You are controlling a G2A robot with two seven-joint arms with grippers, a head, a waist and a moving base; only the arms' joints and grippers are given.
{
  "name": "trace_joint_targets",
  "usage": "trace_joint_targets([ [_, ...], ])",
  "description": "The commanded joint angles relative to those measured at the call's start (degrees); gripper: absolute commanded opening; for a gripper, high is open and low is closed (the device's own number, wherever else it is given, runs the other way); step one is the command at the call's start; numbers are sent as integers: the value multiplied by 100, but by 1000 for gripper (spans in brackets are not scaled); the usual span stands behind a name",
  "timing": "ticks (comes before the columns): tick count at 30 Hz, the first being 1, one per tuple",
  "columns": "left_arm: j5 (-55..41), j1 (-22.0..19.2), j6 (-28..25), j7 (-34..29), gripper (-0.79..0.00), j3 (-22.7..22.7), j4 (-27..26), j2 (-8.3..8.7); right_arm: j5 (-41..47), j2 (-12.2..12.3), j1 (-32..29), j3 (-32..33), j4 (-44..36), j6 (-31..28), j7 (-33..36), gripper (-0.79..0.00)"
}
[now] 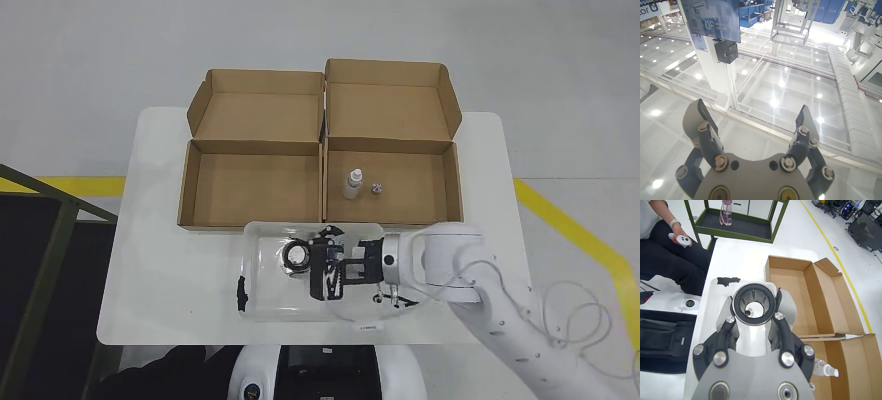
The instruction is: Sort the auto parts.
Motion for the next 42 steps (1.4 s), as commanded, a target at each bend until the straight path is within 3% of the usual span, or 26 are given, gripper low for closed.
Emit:
trace_joint_targets([
  [1,0,0,0,0,0,0,0,0,20,12,-14,72,-25,-5,-31,-785],
  [32,0,0,0,0,0,0,0,0,403,136,-222,695,-163,-209,-553,-785],
  [42,0,0,0,0,0,0,0,0,271,26,162,181,170,-46,-504,-785],
])
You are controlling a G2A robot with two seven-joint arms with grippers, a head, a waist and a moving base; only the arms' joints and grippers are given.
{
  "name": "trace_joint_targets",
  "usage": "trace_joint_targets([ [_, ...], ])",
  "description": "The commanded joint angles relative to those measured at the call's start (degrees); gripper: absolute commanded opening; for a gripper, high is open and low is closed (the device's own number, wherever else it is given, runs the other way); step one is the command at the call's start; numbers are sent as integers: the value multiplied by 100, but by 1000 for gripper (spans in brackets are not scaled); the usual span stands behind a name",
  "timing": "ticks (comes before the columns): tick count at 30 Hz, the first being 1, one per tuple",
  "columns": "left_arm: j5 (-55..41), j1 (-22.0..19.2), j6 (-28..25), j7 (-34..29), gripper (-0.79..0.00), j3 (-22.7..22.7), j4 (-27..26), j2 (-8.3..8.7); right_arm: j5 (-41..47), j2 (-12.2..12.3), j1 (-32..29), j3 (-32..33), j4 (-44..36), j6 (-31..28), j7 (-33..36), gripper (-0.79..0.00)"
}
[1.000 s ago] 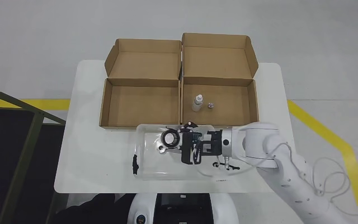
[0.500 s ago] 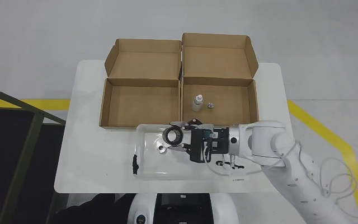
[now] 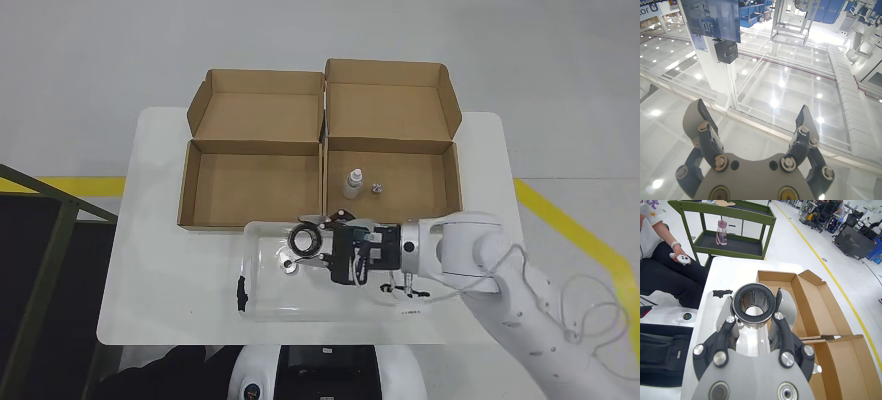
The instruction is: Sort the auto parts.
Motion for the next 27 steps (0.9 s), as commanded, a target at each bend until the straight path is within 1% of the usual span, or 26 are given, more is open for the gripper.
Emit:
trace_joint_targets([
  [1,0,0,0,0,0,0,0,0,-33,-48,151,-196,131,73,16,-785],
  [11,0,0,0,0,0,0,0,0,-124,-399,1091,-1094,1065,643,-1,-785],
  [15,0,0,0,0,0,0,0,0,-104,-557,1470,-1392,1514,822,88,-785],
  [21,0,0,0,0,0,0,0,0,-66,-780,1899,-1682,2227,1180,89,-785],
  [27,0,0,0,0,0,0,0,0,-31,-946,2126,-1841,2869,1366,53,-785],
])
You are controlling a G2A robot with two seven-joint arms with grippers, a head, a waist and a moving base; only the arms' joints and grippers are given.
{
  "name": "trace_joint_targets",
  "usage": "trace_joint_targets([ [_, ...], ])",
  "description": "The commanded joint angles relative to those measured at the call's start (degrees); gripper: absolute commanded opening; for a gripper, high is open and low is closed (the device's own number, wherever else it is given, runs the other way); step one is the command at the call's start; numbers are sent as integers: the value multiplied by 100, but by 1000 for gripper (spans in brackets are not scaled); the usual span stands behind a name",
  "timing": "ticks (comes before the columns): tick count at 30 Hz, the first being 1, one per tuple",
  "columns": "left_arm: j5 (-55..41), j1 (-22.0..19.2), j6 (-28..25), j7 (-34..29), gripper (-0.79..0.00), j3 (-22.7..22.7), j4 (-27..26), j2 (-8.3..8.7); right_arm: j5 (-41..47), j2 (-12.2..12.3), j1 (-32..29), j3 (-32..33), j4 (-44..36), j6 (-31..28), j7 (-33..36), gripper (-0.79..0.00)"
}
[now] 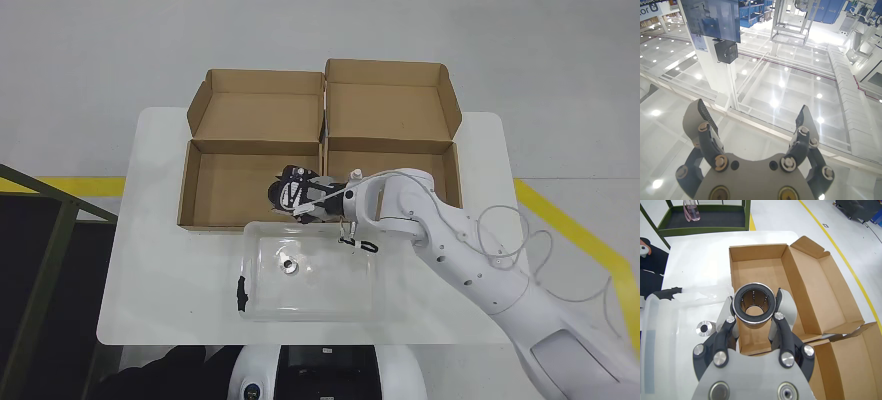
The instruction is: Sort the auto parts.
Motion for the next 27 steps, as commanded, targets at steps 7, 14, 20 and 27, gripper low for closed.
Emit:
trace_joint_targets([
  [7,0,0,0,0,0,0,0,0,-20,-134,49,-124,445,102,99,-785],
  [14,0,0,0,0,0,0,0,0,-19,-251,118,-204,780,152,195,-785],
  [20,0,0,0,0,0,0,0,0,39,-336,168,-217,1074,176,284,-785],
  [27,0,0,0,0,0,0,0,0,104,-427,243,-221,1293,171,437,-711],
])
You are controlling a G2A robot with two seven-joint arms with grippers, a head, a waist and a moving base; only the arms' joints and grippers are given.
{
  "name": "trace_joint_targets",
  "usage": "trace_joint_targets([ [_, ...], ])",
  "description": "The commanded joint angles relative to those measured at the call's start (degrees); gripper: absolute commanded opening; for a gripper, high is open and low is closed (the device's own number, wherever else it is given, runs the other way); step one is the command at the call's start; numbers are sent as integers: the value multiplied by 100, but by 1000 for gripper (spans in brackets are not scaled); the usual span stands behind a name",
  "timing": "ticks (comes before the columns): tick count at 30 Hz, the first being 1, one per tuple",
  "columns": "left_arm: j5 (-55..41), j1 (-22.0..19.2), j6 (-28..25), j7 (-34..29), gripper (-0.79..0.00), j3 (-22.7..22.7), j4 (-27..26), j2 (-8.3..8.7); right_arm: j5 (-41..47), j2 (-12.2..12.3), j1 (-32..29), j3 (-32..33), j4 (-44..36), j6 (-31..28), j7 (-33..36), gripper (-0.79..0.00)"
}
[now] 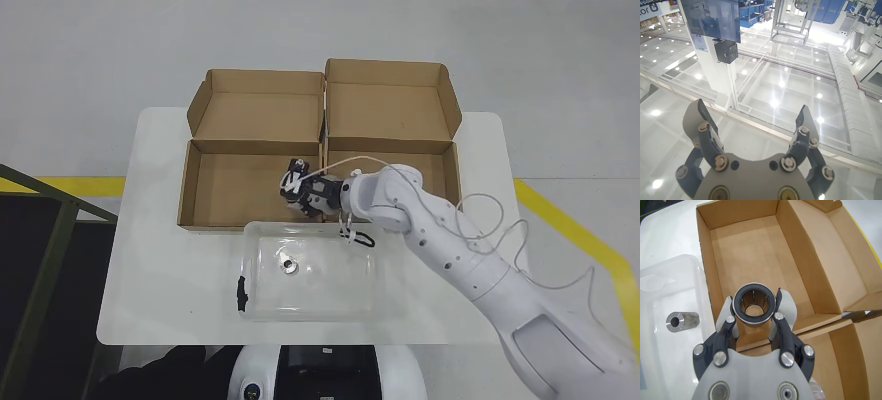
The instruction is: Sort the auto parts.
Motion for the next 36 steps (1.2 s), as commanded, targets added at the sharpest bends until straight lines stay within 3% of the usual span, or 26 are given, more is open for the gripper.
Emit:
trace_joint_targets([
  [1,0,0,0,0,0,0,0,0,18,-25,15,-6,55,-2,50,-686],
  [9,0,0,0,0,0,0,0,0,86,-126,71,-42,225,-27,256,-585],
  [15,0,0,0,0,0,0,0,0,79,-174,86,-25,304,-50,358,-446],
  [27,0,0,0,0,0,0,0,0,38,-258,95,11,367,-109,478,-394],
  [31,0,0,0,0,0,0,0,0,-13,-256,74,79,280,-109,515,-259],
  [36,0,0,0,0,0,0,0,0,-142,-193,-29,286,-91,-111,467,-243],
])
